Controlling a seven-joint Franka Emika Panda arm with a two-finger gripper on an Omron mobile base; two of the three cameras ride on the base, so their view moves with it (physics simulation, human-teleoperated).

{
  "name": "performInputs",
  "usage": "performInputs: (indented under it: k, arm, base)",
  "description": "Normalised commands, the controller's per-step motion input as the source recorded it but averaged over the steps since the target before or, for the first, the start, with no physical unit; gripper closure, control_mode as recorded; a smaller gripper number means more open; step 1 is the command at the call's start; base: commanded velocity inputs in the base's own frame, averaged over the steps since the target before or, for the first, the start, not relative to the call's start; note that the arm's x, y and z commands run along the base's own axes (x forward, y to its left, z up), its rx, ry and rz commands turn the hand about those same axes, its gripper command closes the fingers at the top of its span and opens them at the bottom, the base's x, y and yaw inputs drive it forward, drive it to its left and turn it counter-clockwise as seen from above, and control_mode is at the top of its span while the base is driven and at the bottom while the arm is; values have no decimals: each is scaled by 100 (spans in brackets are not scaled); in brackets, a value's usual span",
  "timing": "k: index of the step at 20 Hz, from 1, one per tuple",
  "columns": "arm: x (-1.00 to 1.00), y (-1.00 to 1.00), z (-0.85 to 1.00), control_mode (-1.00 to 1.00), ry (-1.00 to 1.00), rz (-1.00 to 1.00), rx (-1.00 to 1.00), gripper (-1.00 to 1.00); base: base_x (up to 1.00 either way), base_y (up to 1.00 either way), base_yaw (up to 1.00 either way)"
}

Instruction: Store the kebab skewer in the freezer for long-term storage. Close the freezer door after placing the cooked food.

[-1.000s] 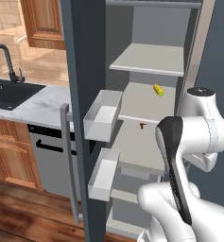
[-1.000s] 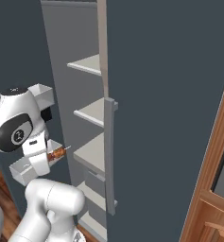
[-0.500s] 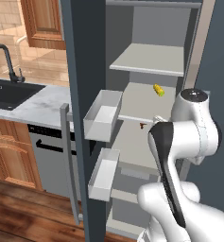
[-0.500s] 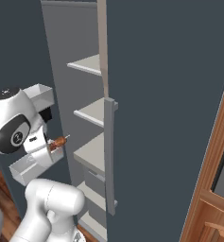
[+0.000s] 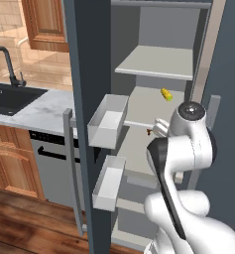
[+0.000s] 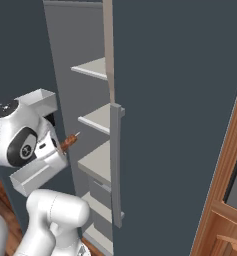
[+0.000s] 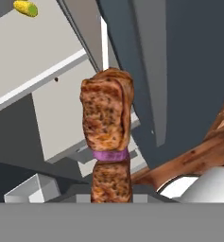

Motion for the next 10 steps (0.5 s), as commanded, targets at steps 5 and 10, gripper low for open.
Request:
performInputs:
  k: [5,10]
  arm:
    - [42,-22,0,-100,3,0,0,100]
    - [50,-11,0,-100,10,0,0,100]
  base:
    - [0,0,0]
    - [0,0,0]
